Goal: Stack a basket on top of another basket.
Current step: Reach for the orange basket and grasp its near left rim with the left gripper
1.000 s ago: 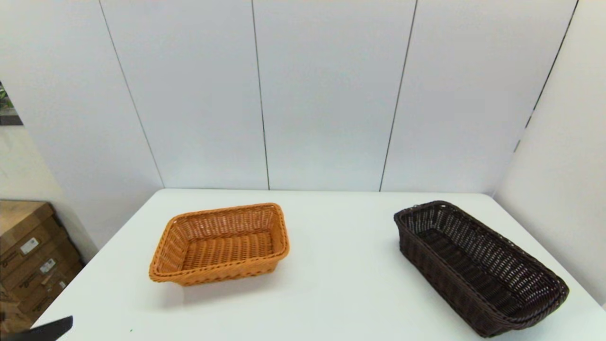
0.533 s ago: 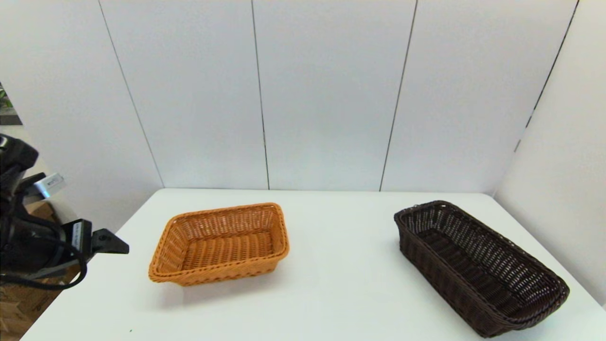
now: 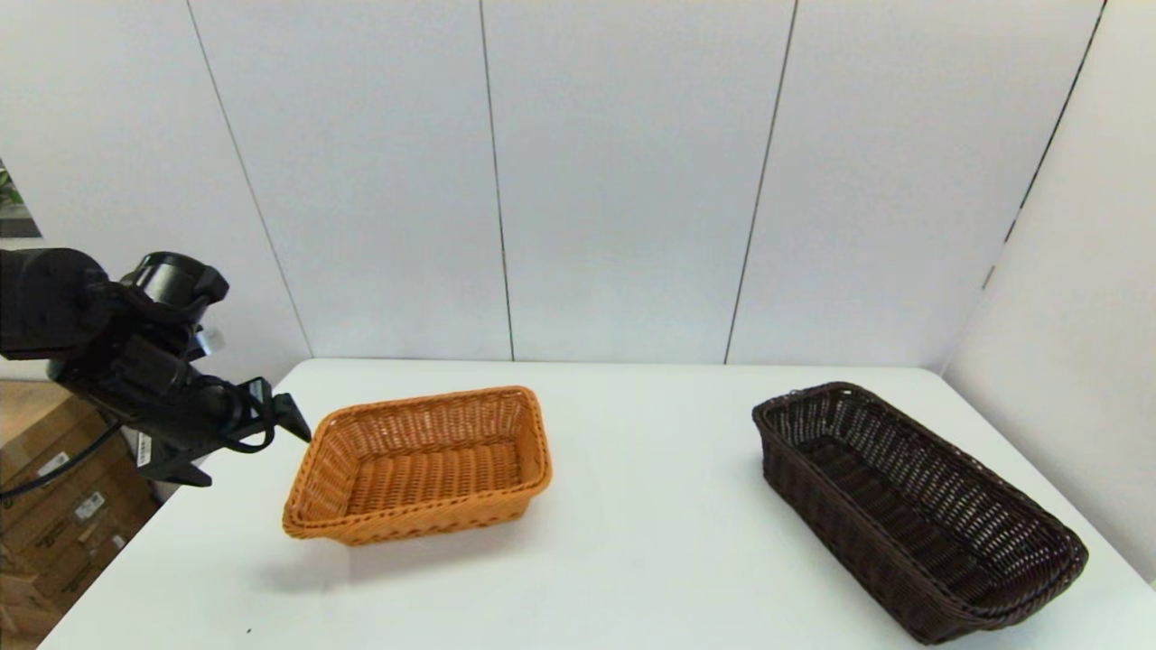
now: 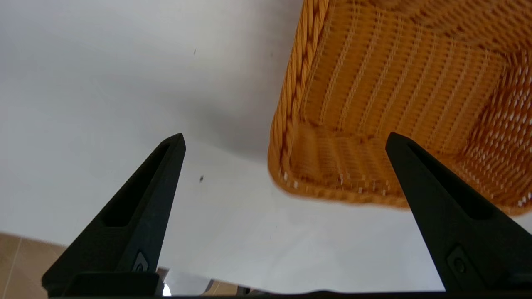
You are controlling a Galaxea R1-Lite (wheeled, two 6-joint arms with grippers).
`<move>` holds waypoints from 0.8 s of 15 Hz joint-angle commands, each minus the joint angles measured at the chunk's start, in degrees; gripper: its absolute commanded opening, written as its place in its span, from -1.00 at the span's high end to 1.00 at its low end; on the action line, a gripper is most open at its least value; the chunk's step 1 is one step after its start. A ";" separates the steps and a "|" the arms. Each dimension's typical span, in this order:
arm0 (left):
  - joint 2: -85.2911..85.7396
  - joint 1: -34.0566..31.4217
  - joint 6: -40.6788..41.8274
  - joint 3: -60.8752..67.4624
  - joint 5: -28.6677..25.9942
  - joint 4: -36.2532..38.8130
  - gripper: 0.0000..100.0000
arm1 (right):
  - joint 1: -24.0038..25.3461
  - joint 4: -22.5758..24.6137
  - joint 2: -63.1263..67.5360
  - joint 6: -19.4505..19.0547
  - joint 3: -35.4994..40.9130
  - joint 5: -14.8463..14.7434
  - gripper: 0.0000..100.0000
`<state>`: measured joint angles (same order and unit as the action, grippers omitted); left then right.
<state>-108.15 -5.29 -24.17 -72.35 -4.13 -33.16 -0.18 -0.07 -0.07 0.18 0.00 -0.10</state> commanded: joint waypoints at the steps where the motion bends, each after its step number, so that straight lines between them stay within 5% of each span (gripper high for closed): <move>1: -7.95 0.19 0.18 -4.20 0.00 -0.24 -1.00 | 0.01 -0.01 0.07 -0.01 0.00 0.01 -1.00; 12: -19.37 1.86 1.67 -5.08 -0.61 4.95 -1.00 | 0.01 -0.01 0.07 -0.01 0.00 0.01 -1.00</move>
<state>-125.61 -3.58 -22.30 -77.42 -4.68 -28.47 -0.18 -0.07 -0.07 0.21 0.00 -0.10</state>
